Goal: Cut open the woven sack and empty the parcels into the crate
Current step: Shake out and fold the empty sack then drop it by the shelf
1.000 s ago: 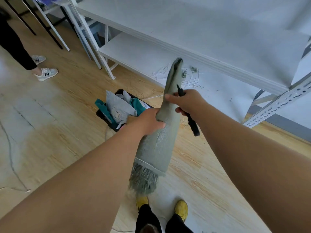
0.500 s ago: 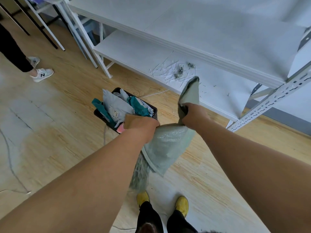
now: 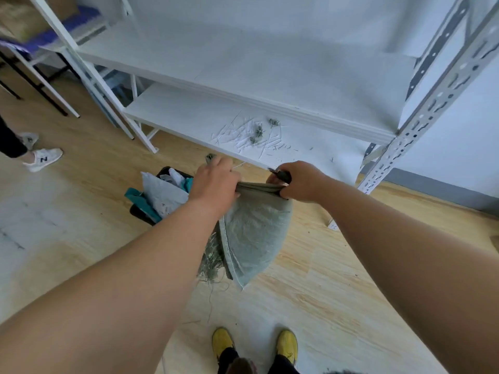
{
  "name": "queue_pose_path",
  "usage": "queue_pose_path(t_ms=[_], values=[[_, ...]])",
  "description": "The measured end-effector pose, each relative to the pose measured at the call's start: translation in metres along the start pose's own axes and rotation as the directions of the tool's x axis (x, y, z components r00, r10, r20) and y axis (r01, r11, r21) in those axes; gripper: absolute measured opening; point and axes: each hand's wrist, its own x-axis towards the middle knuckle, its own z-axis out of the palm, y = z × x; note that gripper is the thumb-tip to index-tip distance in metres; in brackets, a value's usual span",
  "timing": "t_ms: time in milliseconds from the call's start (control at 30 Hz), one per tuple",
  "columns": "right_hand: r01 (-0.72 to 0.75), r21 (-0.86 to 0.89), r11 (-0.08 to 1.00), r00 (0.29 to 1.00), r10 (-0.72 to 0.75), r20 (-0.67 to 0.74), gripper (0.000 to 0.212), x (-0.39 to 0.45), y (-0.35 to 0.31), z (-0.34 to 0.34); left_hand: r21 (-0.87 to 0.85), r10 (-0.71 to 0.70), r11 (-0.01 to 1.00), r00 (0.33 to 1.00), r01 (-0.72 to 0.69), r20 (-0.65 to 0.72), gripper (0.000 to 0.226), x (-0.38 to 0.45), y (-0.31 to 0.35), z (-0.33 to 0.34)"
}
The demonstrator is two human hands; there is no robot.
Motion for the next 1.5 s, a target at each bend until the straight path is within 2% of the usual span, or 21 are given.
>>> queue_pose_path(t_ms=[67,100,167,200,267,300,367,400,433,500,533,600,667,767,933,1033,1100,1267,1400,1500], values=[[-0.096,0.097,0.991,0.98,0.111,-0.168,0.023,-0.006,0.019,-0.015,-0.023,0.013,1.0,0.991,-0.016,-0.132,0.025,0.017,0.017,-0.007],[-0.134,0.102,0.986,0.965,0.154,-0.211,0.02,-0.01,0.028,-0.022,-0.042,0.037,0.998,0.989,-0.043,-0.143,0.025,0.027,0.027,-0.011],[-0.213,0.075,0.974,0.933,0.225,-0.279,0.019,-0.016,0.045,-0.031,-0.029,0.081,0.996,0.997,-0.081,-0.019,0.023,0.043,0.05,-0.018],[-0.24,0.103,0.965,0.897,0.261,-0.358,0.021,-0.02,0.052,-0.035,-0.042,0.08,0.996,0.997,-0.08,0.015,0.021,0.048,0.06,-0.02],[-0.247,0.187,0.951,0.809,0.308,-0.501,0.023,-0.024,0.068,-0.041,-0.089,0.085,0.992,0.995,-0.089,-0.05,0.015,0.061,0.074,-0.022],[-0.259,0.183,0.948,0.817,0.316,-0.482,0.023,-0.025,0.076,-0.043,-0.103,0.111,0.988,0.993,-0.114,-0.036,0.015,0.065,0.08,-0.019],[-0.332,0.115,0.936,0.875,0.352,-0.332,0.016,-0.03,0.094,-0.044,-0.104,0.171,0.982,0.979,-0.16,0.108,0.018,0.07,0.093,-0.011],[-0.363,0.124,0.924,0.876,0.383,-0.293,0.01,-0.034,0.104,-0.043,-0.111,0.192,0.978,0.972,-0.178,0.134,0.019,0.073,0.099,-0.006],[-0.375,0.171,0.911,0.868,0.41,-0.282,0.007,-0.039,0.111,-0.044,-0.13,0.208,0.973,0.97,-0.191,0.125,0.018,0.079,0.106,-0.004],[-0.349,0.276,0.896,0.869,0.419,-0.262,0.02,-0.047,0.12,-0.048,-0.193,0.239,0.957,0.966,-0.216,0.103,0.017,0.09,0.119,-0.001],[-0.342,0.251,0.905,0.888,0.399,-0.23,0.028,-0.051,0.121,-0.051,-0.229,0.261,0.946,0.958,-0.23,0.116,0.018,0.094,0.125,-0.002],[-0.38,0.033,0.924,0.907,0.38,-0.183,0.031,-0.054,0.123,-0.059,-0.299,0.316,0.919,0.935,-0.258,0.163,0.021,0.104,0.138,-0.006],[-0.479,-0.124,0.869,0.86,0.436,-0.267,0.018,-0.057,0.128,-0.071,-0.355,0.365,0.891,0.911,-0.282,0.193,0.024,0.112,0.149,-0.015],[-0.596,-0.118,0.794,0.768,0.521,-0.372,0.013,-0.07,0.147,-0.086,-0.301,0.442,0.876,0.876,-0.376,0.191,0.029,0.125,0.169,-0.019],[-0.708,-0.061,0.704,0.678,0.652,-0.339,0.016,-0.098,0.199,-0.1,-0.172,0.51,0.86,0.826,-0.481,0.238,0.036,0.149,0.234,-0.009],[-0.758,0.0,0.653,0.627,0.728,-0.279,0.02,-0.116,0.241,-0.111,-0.18,0.56,0.828,0.788,-0.531,0.256,0.038,0.162,0.281,-0.006],[-0.775,0.033,0.631,0.605,0.757,-0.247,0.013,-0.125,0.277,-0.12,-0.198,0.592,0.806,0.755,-0.558,0.281,0.036,0.175,0.316,0.0],[-0.79,0.029,0.612,0.599,0.781,-0.175,0.008,-0.133,0.379,-0.149,-0.204,0.597,0.801,0.719,-0.563,0.356,0.036,0.215,0.41,0.016],[-0.75,0.027,0.661,0.653,0.746,-0.132,0.011,-0.134,0.461,-0.184,-0.24,0.533,0.846,0.742,-0.476,0.406,0.037,0.262,0.486,0.034],[-0.725,0.074,0.685,0.665,0.723,-0.186,0.017,-0.131,0.512,-0.204,-0.231,0.475,0.879,0.804,-0.416,0.359,0.032,0.302,0.531,0.037]])
